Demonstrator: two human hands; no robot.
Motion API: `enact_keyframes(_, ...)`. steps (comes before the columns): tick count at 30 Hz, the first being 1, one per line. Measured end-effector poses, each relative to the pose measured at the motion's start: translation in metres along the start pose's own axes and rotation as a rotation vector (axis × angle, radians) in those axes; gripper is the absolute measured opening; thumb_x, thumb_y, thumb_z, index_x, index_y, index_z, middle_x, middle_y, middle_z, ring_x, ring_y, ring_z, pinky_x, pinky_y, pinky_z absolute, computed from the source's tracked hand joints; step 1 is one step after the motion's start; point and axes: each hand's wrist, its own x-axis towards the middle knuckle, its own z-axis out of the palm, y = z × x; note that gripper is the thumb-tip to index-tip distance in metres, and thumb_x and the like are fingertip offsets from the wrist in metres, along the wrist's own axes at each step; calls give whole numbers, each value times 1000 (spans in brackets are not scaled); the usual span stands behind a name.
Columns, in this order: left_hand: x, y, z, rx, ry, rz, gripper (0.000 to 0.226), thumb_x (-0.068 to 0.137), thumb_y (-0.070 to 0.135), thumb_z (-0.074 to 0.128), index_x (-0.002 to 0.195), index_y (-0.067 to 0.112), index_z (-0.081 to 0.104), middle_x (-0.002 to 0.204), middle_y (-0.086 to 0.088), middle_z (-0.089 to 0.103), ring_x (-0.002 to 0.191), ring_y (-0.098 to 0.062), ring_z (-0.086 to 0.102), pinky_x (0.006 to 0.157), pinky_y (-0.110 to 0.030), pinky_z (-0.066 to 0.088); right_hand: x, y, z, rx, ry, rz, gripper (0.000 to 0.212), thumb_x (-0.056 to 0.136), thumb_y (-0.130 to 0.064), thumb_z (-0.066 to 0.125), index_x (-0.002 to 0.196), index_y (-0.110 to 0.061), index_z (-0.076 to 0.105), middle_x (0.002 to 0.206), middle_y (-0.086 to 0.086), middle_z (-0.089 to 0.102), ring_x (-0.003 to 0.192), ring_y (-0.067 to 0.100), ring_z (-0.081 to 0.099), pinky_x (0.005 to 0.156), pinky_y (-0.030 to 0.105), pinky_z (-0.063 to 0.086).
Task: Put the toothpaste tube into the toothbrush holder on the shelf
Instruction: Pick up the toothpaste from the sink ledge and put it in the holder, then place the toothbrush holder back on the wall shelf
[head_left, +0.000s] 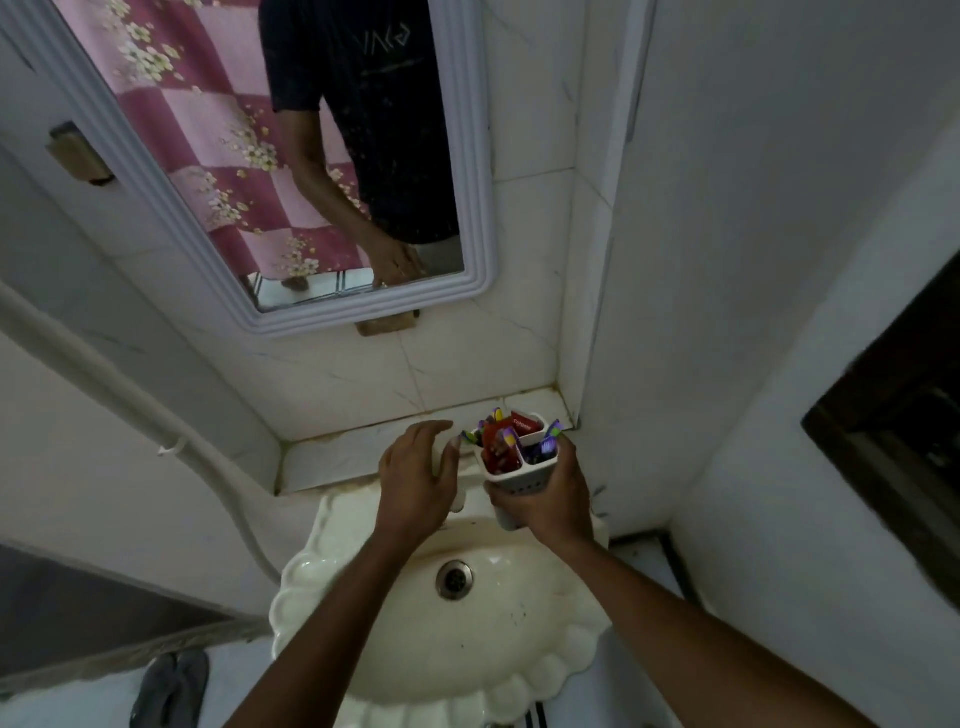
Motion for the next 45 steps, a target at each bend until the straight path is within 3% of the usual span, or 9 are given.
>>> enact_keyframes(6,5,18,-16,-31,35,14,35,106,39,59,135,21,66,133,2,66,122,-18,63,103,-40,52,5,-42,-33,48,114,-99,114,48,-58,108,145,-29,55,134,-10,70,122,16,71,95,38,65)
enact_keyframes(13,24,83,-67,-58,217,60,39,104,40,62,137,19,65,135,0,67,126,-17,62,106,-41,51,26,-144,-85,131,170,-351,115,44,-69,101,141,-26,57,132,-4,69,118,22,71,93,45,65)
enact_keyframes(23,74,199,-175,-4,463,293,39,104,40,62,136,17,64,131,-2,68,118,-17,62,98,-35,51,43,-311,-170,275,299,-665,118,45,-80,94,140,-23,54,130,2,67,117,26,69,90,47,68)
enact_keyframes(30,105,280,-267,54,601,472,34,105,33,62,134,16,66,131,-6,68,116,-20,63,91,-32,49,36,-421,-226,361,371,-820,109,44,-81,95,128,-23,58,122,0,71,110,22,73,88,43,67)
enact_keyframes(32,116,301,-289,78,641,498,37,105,34,62,137,15,64,134,-7,67,119,-20,62,94,-31,45,31,-450,-240,372,397,-862,109,45,-82,94,129,-23,58,122,0,70,109,21,72,89,41,67)
enact_keyframes(36,139,341,-330,78,721,553,42,105,41,60,140,19,62,142,-4,64,131,-20,58,109,-44,46,25,-504,-266,395,457,-928,115,46,-86,91,134,-21,58,127,-2,68,115,20,70,91,35,65)
enact_keyframes(41,176,377,-373,96,862,622,44,103,42,58,139,18,63,140,-3,63,131,-24,57,111,-49,46,20,-564,-289,421,529,-974,113,47,-89,88,135,-25,59,128,-8,67,118,17,68,91,29,59)
enact_keyframes(45,217,389,-397,180,923,591,46,105,49,50,140,22,62,144,-1,60,138,-25,53,118,-49,38,21,-605,-302,398,564,-990,112,52,-90,88,139,-25,58,128,-11,66,116,14,68,91,27,55)
